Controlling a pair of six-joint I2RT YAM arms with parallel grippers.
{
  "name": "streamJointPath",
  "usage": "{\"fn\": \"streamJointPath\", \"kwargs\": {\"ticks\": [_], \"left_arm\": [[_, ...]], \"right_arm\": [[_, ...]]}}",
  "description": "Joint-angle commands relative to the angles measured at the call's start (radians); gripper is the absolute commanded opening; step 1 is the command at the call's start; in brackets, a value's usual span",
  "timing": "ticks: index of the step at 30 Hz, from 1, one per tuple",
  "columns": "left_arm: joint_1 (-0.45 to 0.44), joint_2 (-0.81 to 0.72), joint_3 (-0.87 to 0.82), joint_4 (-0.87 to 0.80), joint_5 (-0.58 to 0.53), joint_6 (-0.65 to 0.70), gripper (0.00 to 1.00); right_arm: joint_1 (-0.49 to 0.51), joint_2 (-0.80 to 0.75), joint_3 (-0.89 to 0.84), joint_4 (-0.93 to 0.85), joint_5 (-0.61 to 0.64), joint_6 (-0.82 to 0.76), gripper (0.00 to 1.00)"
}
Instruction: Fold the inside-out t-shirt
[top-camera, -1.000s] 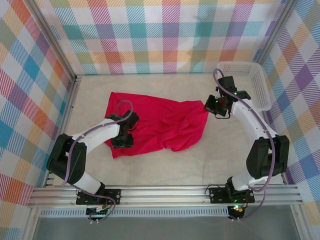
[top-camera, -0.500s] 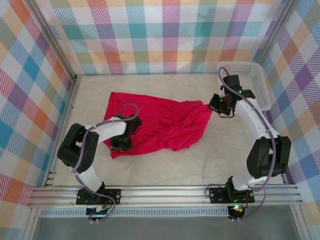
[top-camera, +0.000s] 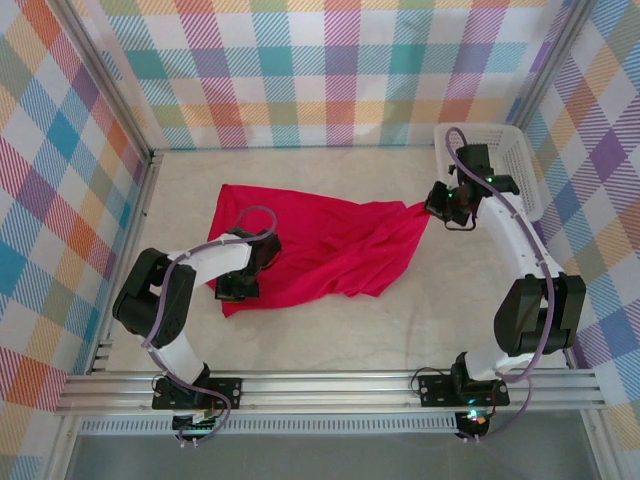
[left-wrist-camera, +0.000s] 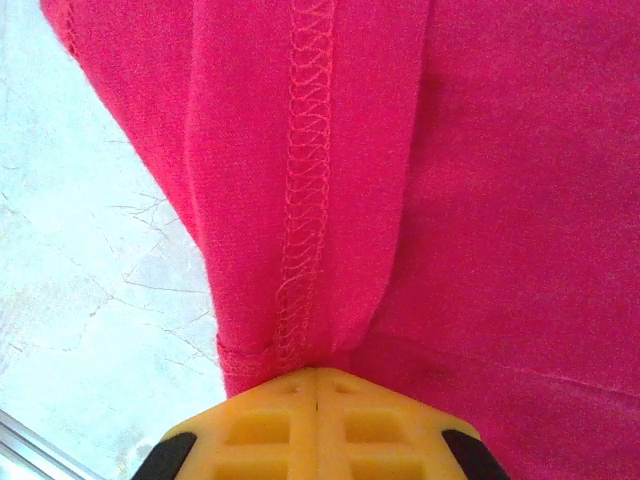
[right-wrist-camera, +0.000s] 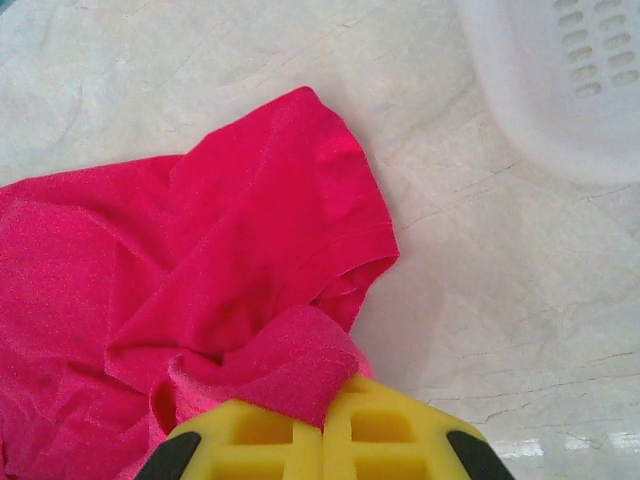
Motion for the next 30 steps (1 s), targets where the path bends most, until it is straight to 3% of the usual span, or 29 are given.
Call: {"fn": "streamJointPath", "kwargs": {"ticks": [1,6,11,14,18,21,30], "left_arm": [[0.008,-0.063,0.015,-0.057,-0.038,-0.020,0.00],[0.012,-0.184,0.052,0.003,-0.051,-0.020,0.00],[0.051,-0.307,0.099,0.203,0.089,0.009,0.00],[0.055,-0.238,0.165,0.227,0.193,0.073,0.00],[0.052,-0.107,0.210,0.160,0.219,0.106,0.29],[0.053,-0.032,0.204,0.127,0.204,0.106,0.37],[0.033,0.102,0.195,0.072,0.187,0.086,0.39]], "right_arm": [[-0.009,-0.012,0.045,-0.029,-0.011,-0.020,0.00],[-0.027,-0.014,0.094,-0.069,0.032,-0.031,0.00],[-0.066,-0.038,0.121,-0.099,0.078,-0.030,0.00],[-0.070,-0.064,0.105,-0.088,0.080,-0.027,0.00],[-0.071,-0.058,0.094,-0.081,0.048,-0.021,0.00],[-0.070,-0.060,0.082,-0.069,0.041,-0.017,0.00],[-0.069,-0.039,0.095,-0.068,0.035,-0.023,0.00]]}}
